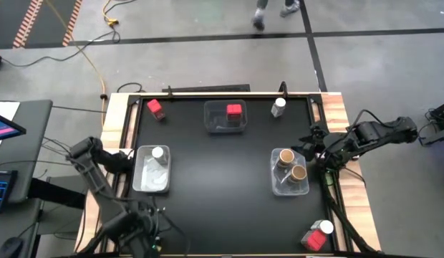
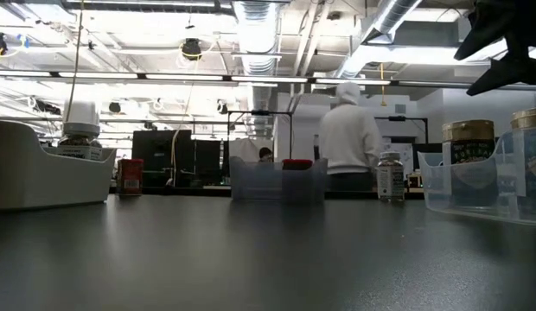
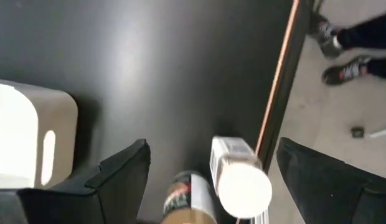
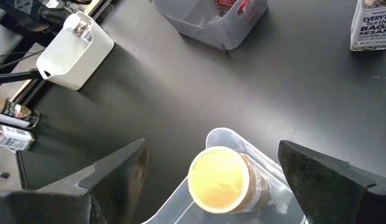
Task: Sort spices by type
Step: Put the bottom white seasoning bottle into the white bin
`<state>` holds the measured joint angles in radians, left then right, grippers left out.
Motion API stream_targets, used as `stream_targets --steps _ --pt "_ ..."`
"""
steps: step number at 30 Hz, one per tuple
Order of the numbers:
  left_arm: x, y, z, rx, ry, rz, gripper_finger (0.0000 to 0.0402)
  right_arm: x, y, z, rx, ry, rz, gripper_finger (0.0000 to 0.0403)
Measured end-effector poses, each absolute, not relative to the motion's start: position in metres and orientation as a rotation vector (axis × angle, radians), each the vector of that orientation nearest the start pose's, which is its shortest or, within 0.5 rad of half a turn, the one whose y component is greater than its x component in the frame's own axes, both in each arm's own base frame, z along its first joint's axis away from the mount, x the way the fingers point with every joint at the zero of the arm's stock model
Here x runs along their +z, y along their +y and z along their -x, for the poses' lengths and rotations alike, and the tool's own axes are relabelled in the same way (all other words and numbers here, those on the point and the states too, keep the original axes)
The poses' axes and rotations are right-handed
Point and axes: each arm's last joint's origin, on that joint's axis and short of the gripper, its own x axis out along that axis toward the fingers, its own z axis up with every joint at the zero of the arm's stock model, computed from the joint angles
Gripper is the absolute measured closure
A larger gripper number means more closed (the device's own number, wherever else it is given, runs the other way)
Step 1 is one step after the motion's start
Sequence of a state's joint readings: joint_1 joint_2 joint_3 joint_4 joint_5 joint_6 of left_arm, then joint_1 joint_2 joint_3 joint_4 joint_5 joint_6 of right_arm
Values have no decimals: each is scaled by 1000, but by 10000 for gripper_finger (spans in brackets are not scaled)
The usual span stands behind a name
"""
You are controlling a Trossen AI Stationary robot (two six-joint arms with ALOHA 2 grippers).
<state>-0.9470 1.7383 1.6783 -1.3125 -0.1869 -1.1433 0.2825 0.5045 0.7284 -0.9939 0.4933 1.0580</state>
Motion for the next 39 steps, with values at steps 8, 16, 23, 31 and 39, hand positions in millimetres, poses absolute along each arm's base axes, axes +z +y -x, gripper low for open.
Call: stream_targets --steps 8,16,23,31,39 --pt "311 -278 -190 84 1328 259 68 279 9 -82 -550 520 -734 19" --pt "296 -294 -173 -40 1325 167 68 279 9 -82 -554 517 -742 19" --pt "274 -298 -171 -61 1336 177 68 277 9 -80 -576 531 -756 19" --pt "247 -301 -170 -116 1386 216 68 276 9 -79 -588 540 -760 19" --pt "230 -297 -168 -99 1383 204 68 276 9 -79 -588 540 -760 19"
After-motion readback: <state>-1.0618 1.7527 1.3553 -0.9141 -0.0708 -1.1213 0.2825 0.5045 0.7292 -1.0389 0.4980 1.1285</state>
